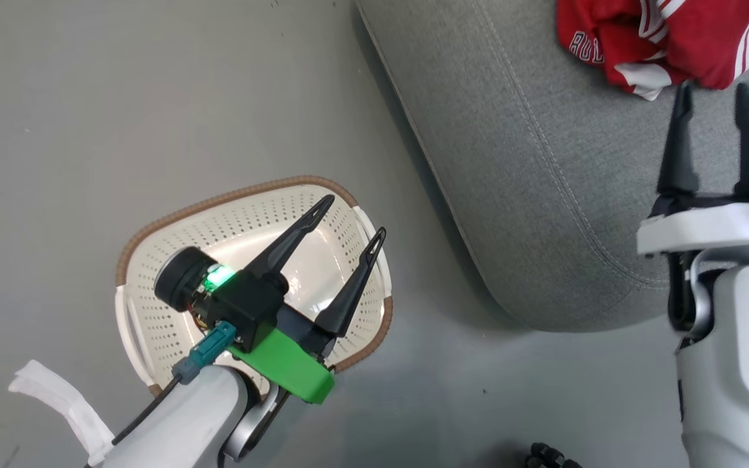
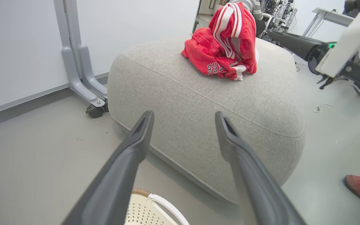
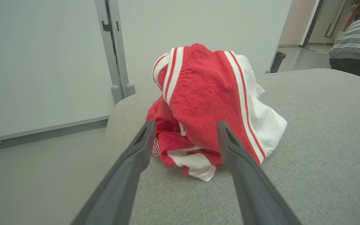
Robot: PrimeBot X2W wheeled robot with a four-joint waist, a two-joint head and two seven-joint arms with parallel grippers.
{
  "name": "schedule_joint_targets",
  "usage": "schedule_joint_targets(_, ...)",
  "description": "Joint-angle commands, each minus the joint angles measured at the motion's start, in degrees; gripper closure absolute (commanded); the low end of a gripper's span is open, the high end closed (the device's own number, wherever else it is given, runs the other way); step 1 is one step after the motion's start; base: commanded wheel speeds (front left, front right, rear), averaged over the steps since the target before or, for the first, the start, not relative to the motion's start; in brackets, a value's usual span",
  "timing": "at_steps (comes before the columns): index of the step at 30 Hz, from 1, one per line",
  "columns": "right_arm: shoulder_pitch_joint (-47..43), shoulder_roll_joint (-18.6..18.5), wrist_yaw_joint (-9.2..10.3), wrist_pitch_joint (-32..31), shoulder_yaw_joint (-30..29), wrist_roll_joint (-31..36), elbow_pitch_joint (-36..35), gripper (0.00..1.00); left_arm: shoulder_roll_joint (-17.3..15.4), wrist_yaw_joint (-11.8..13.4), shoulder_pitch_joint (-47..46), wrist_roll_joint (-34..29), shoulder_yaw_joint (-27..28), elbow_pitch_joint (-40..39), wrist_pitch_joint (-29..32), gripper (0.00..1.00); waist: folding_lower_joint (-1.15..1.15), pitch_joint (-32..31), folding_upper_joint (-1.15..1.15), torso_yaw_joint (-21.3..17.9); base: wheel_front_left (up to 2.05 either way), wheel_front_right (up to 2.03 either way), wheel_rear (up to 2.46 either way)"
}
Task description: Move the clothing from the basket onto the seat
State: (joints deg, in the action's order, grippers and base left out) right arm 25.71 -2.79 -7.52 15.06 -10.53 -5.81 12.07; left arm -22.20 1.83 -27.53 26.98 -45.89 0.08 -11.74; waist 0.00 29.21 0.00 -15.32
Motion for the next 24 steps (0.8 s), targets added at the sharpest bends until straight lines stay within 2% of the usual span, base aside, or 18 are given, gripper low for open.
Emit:
schedule_joint_targets(1, -2.24, -0.15, 0.06, 0.17, 1.77, 0.94, 0.76, 0.00, 1.11, 0.56, 2.01, 1.79, 0.77, 1.73, -0.69, 0.00, 0.00, -9.52, 0.00, 6.07, 0.00, 0.00, 0.00)
schedule_joint_targets(7, -8.10, -0.22, 0.06, 0.17, 9.88, 1.14, 2.75, 0.00, 4.93, 2.82, 7.87, 7.63, 5.31, 10.19, -3.00, 0.00, 0.00, -18.34, 0.00, 10.40, 0.00, 0.00, 0.00)
schedule_joint_targets(11, -12.00, -0.19, 0.07, 0.17, 13.14, 1.25, 3.01, 0.00, 7.10, 3.67, 12.30, 10.17, 9.49, 14.66, -3.49, 0.00, 0.00, -23.30, 0.00, 12.98, 0.00, 0.00, 0.00)
schedule_joint_targets(16, -15.58, -0.20, 0.07, 0.17, 16.12, 0.39, 3.05, 0.00, 8.67, 4.74, 17.17, 8.39, 15.72, 17.15, -3.43, 0.00, 0.00, -27.37, 0.00, 15.01, 0.00, 0.00, 0.00)
schedule_joint_targets(20, -17.68, -0.20, 0.07, 0.17, 16.93, -0.01, 1.71, 0.00, 9.82, 5.96, 20.95, 4.06, 22.72, 15.15, -3.44, 0.00, 0.00, -28.69, 0.00, 15.89, 0.00, 0.00, 0.00)
schedule_joint_targets(24, -20.12, -0.20, 0.07, 0.17, 17.01, 0.21, 0.32, 0.00, 12.02, 4.35, 25.46, -0.80, 29.57, 10.93, -3.38, 0.00, 0.00, -29.64, 0.00, 16.40, 0.00, 0.00, 0.00)
